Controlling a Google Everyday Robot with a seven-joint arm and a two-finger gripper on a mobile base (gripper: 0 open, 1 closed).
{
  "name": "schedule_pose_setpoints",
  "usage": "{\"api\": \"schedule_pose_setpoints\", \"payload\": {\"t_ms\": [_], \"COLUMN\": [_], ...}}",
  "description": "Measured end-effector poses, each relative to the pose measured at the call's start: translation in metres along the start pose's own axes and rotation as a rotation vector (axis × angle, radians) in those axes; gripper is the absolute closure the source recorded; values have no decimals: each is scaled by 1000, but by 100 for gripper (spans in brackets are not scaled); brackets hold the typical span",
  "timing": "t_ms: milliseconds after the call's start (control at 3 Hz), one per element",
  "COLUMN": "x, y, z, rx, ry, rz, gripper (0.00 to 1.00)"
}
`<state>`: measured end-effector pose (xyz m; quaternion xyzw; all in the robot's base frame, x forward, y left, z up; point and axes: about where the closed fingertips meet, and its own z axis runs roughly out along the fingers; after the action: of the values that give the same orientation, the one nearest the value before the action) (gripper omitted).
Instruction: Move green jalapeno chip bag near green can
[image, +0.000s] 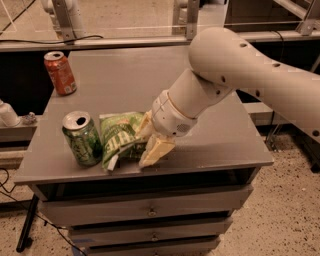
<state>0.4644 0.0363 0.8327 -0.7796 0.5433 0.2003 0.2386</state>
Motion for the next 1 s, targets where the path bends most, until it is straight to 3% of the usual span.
{"api": "schedule_pose_setpoints", "payload": {"t_ms": [333, 667, 1000], "x": [-2, -5, -14], "y": [-1, -10, -21], "z": [-5, -40, -115], "rx": [15, 100, 267], "ry": [6, 38, 95], "rz": [9, 17, 24], "gripper": [0, 0, 0]}}
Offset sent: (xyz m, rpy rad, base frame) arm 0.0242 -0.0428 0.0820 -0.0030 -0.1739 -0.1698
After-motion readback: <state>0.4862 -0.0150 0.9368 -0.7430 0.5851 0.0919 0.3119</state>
